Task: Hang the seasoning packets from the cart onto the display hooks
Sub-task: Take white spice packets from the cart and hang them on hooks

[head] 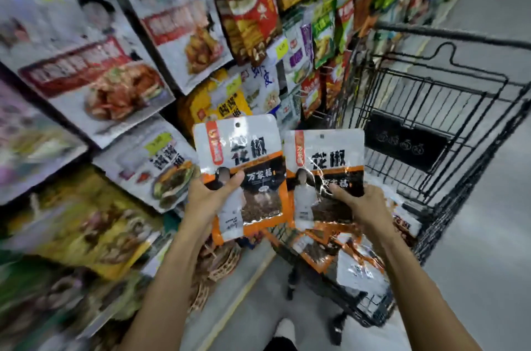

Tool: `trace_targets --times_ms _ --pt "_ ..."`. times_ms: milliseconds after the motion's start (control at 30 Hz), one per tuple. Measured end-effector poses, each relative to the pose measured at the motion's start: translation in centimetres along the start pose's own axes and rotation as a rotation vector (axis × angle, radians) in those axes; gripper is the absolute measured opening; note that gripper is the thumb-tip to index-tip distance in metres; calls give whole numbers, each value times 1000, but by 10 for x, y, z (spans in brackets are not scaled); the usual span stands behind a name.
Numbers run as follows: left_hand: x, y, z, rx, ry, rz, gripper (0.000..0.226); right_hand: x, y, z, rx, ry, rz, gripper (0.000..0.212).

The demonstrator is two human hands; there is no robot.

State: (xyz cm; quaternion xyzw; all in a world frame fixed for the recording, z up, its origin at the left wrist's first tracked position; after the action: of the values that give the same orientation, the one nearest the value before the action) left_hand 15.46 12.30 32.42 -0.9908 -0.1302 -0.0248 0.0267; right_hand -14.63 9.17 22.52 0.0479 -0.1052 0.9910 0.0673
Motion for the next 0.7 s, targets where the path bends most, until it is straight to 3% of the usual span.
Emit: trace_targets --times_ms 167,300,400,700 --pt "89 -76 -46 -107 28 -164 20 -67 -35 62 98 11 234 33" --pt "167 -135 -74 -144 29 -301 31 -131 -82 114 202 35 405 22" --pt "225 -186 -92 -175 39 -424 24 -183 -126 149 280 25 539 22" --pt "392 -341 -129 -295 96 -713 26 -339 -296 209 425 74 883 32"
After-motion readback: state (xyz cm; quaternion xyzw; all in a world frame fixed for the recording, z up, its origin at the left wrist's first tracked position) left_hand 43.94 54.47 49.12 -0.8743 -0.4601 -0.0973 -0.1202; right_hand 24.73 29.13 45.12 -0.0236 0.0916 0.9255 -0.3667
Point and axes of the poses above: each hand's wrist, its own y-axis towards the middle knuckle, its own x-axis out of the back of the hand, z = x × y, the point moved 6 cm from there along y, towards the middle knuckle, and after that the axes turned 4 degrees about -y, right-handed, at the moved point
